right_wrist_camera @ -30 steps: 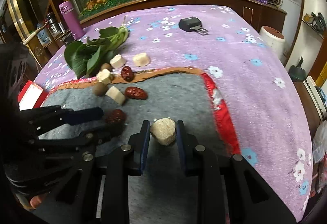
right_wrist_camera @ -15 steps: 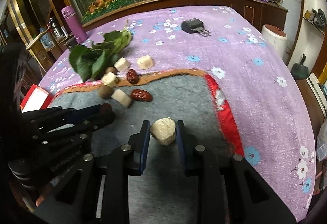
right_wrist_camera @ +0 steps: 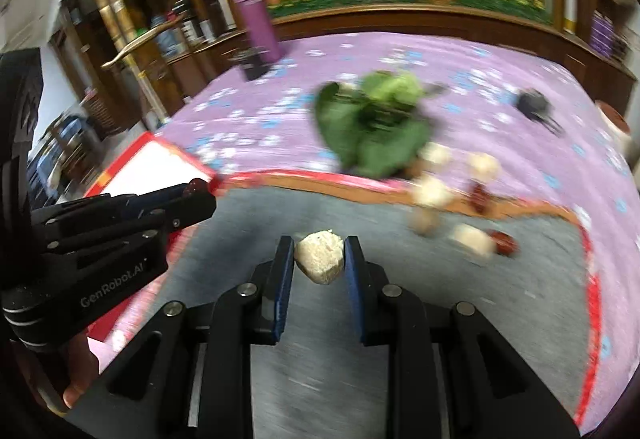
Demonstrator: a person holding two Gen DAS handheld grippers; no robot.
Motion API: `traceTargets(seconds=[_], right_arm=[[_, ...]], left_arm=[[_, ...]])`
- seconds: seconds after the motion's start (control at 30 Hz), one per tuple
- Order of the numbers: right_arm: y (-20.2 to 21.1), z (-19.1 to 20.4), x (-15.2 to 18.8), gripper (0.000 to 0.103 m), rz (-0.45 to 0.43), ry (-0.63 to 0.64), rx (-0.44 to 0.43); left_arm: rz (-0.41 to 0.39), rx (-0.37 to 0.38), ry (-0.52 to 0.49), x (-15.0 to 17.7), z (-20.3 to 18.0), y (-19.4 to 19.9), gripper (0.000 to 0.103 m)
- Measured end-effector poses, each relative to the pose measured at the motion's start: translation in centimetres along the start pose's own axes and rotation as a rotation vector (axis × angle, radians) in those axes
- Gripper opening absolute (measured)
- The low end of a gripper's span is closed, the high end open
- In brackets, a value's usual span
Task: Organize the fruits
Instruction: 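Carry the cube and longan over the white tray and open both tools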
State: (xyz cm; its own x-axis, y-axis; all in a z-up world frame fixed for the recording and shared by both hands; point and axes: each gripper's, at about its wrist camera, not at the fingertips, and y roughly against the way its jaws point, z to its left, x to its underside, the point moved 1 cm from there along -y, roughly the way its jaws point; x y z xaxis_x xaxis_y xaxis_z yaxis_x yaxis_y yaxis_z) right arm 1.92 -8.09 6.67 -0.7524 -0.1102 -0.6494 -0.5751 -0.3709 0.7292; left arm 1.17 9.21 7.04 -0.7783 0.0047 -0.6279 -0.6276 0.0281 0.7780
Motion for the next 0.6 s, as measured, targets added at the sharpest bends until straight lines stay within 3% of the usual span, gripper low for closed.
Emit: traceTargets(seconds=[0.33, 0.6], right_arm=[[-5.7, 11.3, -3.3, 0.028, 0.059, 0.148, -0.116], [-9.8, 15.3, -3.4, 0.028, 0.126, 0.204, -0.107]], left_arm=[[0.030, -0.151, 0.124, 0.6, 10.0, -0.3, 0.017], [0.078, -0.173, 0.136, 1.7, 12.3, -2.1, 0.017]])
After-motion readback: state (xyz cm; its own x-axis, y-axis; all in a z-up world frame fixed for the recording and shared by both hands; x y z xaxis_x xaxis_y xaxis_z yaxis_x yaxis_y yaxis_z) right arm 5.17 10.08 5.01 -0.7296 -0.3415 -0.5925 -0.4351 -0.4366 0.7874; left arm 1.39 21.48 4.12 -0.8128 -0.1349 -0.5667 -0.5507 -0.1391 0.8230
